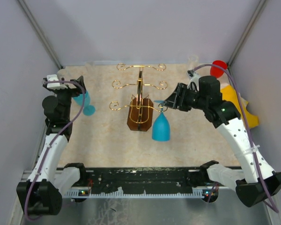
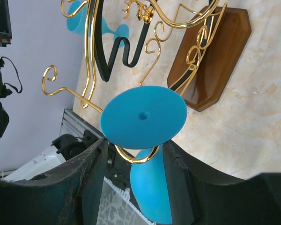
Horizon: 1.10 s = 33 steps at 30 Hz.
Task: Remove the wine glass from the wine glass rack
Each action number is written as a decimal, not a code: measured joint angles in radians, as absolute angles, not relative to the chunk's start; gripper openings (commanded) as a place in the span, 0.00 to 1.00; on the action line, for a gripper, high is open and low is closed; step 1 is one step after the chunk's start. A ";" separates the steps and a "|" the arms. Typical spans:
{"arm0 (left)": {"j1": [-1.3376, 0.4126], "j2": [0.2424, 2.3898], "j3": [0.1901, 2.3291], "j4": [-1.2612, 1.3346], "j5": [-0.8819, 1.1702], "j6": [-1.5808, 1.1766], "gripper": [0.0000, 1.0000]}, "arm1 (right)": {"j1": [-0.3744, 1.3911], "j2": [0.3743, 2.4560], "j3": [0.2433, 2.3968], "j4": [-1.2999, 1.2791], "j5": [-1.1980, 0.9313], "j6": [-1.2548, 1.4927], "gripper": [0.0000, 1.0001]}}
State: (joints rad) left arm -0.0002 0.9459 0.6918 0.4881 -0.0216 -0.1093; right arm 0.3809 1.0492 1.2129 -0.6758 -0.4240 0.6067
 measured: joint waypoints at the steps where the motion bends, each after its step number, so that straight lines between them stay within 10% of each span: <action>1: 0.000 0.942 0.692 0.484 -0.017 -0.112 1.00 | 0.378 1.051 1.210 -0.669 -0.429 0.608 0.50; 33: 0.000 0.926 0.694 0.383 0.016 -0.117 0.98 | 0.302 0.994 1.080 -0.542 -0.606 0.725 0.65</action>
State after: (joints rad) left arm -0.0002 0.9264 0.6937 0.3828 0.0162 -0.1165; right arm 0.3019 0.9943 1.0798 -0.5419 -0.6060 0.7254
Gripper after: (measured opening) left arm 0.982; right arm 0.651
